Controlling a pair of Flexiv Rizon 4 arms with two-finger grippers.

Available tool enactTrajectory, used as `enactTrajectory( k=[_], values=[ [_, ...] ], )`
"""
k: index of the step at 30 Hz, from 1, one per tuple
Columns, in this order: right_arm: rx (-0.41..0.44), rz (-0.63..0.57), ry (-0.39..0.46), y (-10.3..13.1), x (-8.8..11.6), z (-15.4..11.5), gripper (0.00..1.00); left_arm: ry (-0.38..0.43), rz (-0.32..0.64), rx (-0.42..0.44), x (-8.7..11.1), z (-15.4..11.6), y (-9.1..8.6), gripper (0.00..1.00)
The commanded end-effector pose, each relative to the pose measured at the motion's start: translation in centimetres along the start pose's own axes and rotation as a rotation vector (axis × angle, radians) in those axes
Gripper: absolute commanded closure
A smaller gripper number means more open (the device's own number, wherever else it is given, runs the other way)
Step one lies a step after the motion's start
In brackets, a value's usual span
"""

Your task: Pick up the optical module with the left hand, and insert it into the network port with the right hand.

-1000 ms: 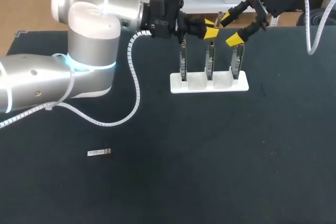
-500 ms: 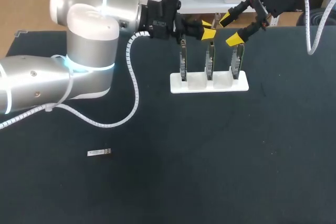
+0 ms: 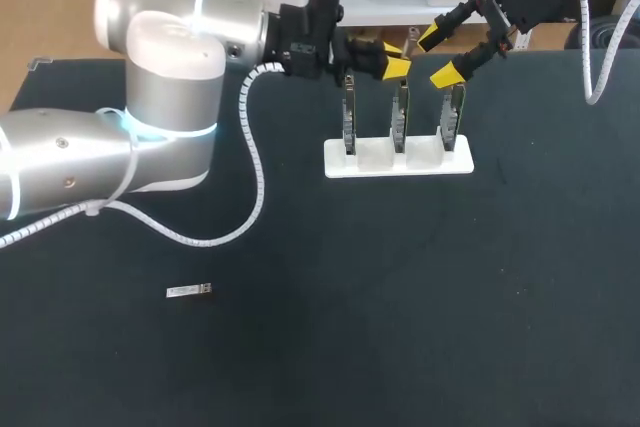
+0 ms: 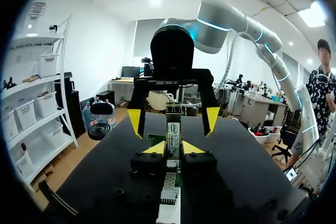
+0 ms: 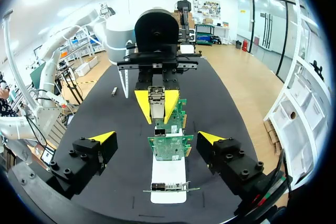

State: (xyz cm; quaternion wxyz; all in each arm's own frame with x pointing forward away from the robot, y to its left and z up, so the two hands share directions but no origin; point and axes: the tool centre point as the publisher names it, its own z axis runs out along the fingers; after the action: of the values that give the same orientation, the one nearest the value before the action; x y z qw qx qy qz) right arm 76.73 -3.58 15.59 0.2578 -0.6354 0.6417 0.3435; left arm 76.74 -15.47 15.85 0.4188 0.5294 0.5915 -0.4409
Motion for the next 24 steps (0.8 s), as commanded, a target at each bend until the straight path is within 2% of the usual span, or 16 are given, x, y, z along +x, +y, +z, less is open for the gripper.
enactTrajectory(
  k=[1, 24],
  values=[
    [0.002, -0.001, -0.001, 0.10, 0.04, 0.01, 0.00, -0.005, 0.000, 0.005, -0.01, 0.25, -0.08, 1.00],
    [0.002, -0.001, -0.001, 0.10, 0.04, 0.01, 0.00, 0.009, 0.007, 0.017, -0.04, 0.39, -0.71, 1.00]
  ],
)
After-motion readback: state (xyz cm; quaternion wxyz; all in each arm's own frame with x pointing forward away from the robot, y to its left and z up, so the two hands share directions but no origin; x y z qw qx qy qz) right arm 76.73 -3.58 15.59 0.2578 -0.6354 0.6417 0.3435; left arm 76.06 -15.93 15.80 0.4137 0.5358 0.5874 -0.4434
